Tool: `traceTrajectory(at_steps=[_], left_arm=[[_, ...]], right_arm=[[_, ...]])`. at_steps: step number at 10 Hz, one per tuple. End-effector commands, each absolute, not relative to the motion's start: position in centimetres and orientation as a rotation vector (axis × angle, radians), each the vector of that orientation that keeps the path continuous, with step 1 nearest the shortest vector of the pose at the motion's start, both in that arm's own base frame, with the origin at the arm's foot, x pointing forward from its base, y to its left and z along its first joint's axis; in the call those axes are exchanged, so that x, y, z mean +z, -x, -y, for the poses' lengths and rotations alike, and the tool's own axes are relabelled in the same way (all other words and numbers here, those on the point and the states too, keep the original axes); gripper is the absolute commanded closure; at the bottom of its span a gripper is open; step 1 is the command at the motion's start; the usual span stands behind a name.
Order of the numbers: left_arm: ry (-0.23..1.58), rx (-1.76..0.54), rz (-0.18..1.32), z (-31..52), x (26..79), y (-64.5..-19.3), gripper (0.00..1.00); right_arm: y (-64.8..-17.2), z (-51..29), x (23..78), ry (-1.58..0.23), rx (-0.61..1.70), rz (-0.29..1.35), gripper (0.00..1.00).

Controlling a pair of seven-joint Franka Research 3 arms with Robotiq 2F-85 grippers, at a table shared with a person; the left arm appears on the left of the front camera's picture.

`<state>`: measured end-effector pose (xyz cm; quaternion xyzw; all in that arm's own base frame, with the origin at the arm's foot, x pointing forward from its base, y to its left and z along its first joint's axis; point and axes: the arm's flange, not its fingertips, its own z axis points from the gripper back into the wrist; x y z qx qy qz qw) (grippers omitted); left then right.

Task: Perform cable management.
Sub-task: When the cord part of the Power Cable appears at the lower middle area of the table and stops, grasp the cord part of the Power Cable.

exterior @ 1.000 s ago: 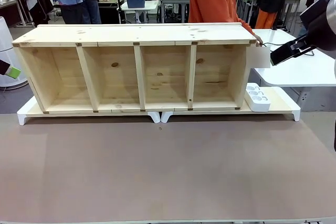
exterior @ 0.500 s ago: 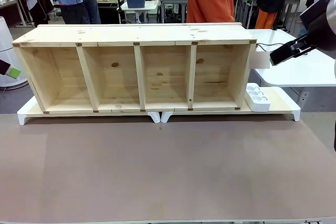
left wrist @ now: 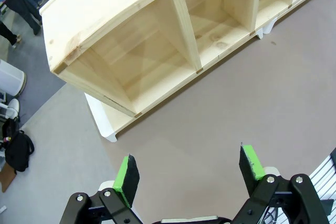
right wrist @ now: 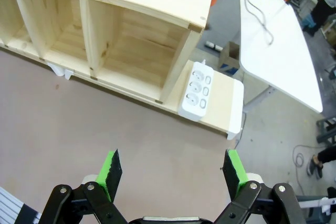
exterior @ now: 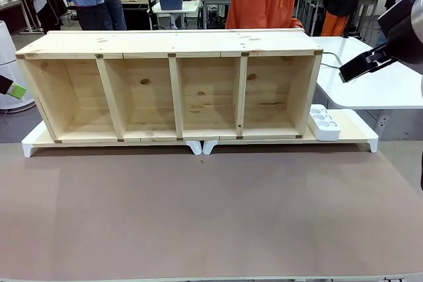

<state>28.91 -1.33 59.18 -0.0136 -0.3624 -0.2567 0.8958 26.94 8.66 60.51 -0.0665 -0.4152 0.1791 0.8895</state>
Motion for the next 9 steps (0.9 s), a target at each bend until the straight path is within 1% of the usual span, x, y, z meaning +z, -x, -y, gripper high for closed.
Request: traceTrajectory(at_steps=[1,9], left_arm=[[0.027,-0.527,0.756,1.24,59.28,-28.9,0.0],[0.027,-0.527,0.756,1.24,59.28,-28.9,0.0]], right_arm=[[-27.08,-8.55,60.42,0.143,0.374,0.858,0.0],[-27.08,-8.55,60.42,0.143,0.374,0.858,0.0]])
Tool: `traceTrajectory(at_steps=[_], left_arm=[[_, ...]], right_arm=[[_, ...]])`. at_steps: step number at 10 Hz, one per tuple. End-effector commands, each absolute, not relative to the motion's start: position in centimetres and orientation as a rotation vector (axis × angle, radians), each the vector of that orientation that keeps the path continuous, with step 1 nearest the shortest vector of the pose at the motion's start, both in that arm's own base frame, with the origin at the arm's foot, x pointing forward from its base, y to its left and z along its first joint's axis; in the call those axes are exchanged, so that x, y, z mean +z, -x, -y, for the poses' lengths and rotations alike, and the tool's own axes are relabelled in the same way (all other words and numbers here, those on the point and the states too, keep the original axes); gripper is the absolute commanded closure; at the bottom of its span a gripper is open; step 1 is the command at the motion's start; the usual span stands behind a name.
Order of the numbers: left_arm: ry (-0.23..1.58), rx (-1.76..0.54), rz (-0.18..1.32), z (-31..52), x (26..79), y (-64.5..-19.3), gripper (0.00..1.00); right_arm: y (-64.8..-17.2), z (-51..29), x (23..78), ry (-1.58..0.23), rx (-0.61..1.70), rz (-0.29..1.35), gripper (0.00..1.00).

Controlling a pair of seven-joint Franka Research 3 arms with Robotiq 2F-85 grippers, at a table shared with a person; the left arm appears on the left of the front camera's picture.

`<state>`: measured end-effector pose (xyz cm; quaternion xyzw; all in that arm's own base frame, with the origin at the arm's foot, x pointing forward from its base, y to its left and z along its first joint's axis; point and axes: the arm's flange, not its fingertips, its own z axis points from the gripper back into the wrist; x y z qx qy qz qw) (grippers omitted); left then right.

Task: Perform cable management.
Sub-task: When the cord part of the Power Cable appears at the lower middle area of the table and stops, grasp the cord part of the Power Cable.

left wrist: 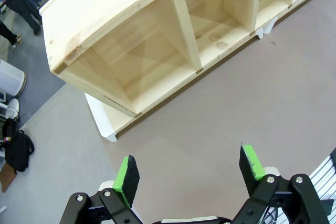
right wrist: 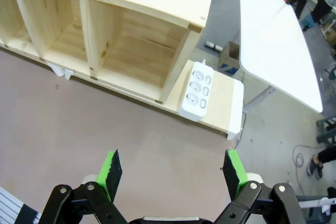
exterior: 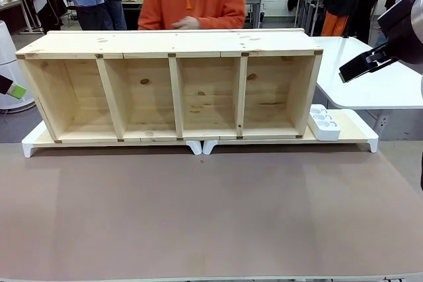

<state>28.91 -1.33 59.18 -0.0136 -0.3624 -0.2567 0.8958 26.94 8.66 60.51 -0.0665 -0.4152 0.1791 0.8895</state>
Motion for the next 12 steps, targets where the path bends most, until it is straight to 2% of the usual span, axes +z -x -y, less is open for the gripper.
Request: traceTrajectory(at_steps=[1,12], left_arm=[[0.027,-0.527,0.756,1.24,59.28,-28.9,0.0],[0.027,-0.527,0.756,1.24,59.28,-28.9,0.0]], right_arm=[[-27.08,-8.55,60.42,0.143,0.374,0.858,0.0],[-27.08,-8.55,60.42,0.143,0.374,0.858,0.0]])
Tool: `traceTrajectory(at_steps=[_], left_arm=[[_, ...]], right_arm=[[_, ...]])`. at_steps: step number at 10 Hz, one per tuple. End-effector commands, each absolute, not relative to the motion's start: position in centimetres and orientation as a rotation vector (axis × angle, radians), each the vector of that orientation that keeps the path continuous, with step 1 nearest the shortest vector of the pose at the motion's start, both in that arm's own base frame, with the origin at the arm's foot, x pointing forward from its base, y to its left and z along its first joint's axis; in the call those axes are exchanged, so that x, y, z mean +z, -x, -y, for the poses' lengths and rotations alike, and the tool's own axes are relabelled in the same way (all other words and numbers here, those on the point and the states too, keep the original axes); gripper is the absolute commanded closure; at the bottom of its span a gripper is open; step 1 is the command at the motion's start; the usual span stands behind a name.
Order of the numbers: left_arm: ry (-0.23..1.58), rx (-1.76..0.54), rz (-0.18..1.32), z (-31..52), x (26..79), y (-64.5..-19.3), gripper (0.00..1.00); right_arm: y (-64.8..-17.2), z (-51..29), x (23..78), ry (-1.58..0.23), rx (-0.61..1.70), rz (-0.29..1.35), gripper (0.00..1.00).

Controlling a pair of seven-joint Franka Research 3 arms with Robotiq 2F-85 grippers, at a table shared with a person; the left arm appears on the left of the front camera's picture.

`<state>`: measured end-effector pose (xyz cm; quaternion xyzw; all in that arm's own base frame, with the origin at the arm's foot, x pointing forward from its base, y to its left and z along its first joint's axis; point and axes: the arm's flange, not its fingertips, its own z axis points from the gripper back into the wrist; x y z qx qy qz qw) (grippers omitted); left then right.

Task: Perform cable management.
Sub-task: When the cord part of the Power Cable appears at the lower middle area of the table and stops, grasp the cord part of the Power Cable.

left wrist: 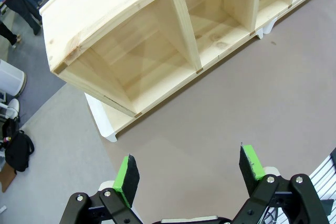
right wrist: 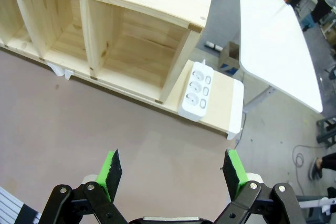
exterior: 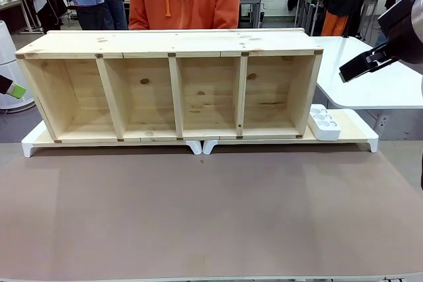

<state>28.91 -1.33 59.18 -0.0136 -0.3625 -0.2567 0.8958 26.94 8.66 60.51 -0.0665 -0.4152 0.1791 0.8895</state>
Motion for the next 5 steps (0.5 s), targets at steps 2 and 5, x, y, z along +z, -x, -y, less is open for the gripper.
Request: traceTrajectory(at_steps=[2,5], left_arm=[[0.027,-0.527,0.756,1.24,59.28,-28.9,0.0],[0.027,-0.527,0.756,1.24,59.28,-28.9,0.0]], right_arm=[[-27.08,-8.55,60.42,0.143,0.374,0.858,0.0],[-27.08,-8.55,60.42,0.143,0.374,0.858,0.0]])
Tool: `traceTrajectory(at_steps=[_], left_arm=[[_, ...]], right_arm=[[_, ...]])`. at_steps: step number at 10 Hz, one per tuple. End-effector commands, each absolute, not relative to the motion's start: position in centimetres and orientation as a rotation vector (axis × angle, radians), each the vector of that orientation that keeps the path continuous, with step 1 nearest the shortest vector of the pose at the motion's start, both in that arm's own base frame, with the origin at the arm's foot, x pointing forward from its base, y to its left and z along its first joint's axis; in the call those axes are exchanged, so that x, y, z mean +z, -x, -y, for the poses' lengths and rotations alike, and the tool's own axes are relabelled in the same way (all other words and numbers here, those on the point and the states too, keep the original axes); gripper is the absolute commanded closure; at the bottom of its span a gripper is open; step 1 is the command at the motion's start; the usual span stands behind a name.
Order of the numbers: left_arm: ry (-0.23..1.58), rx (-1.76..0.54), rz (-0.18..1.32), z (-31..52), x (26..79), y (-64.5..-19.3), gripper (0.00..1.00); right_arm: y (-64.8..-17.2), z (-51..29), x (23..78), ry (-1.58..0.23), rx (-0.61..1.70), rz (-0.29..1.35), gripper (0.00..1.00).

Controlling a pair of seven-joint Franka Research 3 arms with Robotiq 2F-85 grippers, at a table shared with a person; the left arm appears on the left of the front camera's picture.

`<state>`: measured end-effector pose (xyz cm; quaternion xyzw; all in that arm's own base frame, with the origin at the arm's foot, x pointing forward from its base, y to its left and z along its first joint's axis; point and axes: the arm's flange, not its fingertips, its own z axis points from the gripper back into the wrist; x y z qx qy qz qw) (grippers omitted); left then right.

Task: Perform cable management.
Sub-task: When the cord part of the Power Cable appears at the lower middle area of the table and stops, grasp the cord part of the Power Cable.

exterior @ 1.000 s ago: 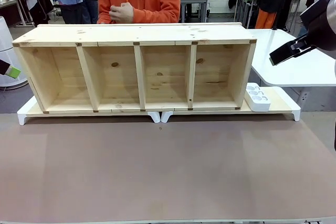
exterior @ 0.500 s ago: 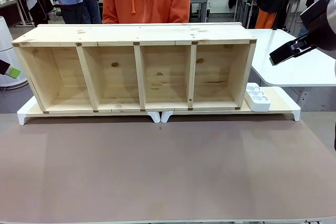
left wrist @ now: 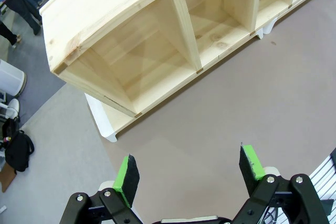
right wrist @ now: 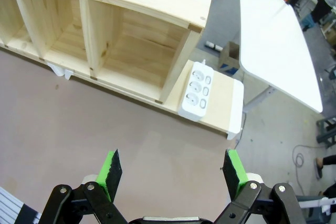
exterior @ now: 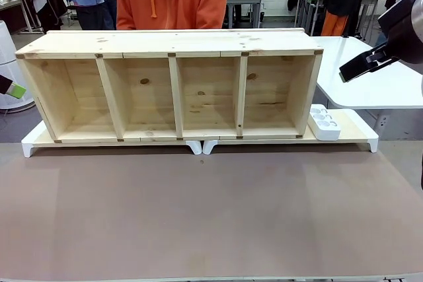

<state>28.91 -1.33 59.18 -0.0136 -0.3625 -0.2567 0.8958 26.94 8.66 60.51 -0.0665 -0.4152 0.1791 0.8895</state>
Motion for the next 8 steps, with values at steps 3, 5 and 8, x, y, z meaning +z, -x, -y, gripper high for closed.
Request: traceTrajectory(at_steps=[3,5,8], left_arm=[[0.027,-0.527,0.756,1.24,59.28,-28.9,0.0],[0.027,-0.527,0.756,1.24,59.28,-28.9,0.0],[0.027,-0.527,0.756,1.24,59.28,-28.9,0.0]], right_arm=[[-27.08,-8.55,60.42,0.143,0.374,0.858,0.0],[-27.08,-8.55,60.42,0.143,0.374,0.858,0.0],[-27.08,-8.55,60.42,0.143,0.374,0.858,0.0]])
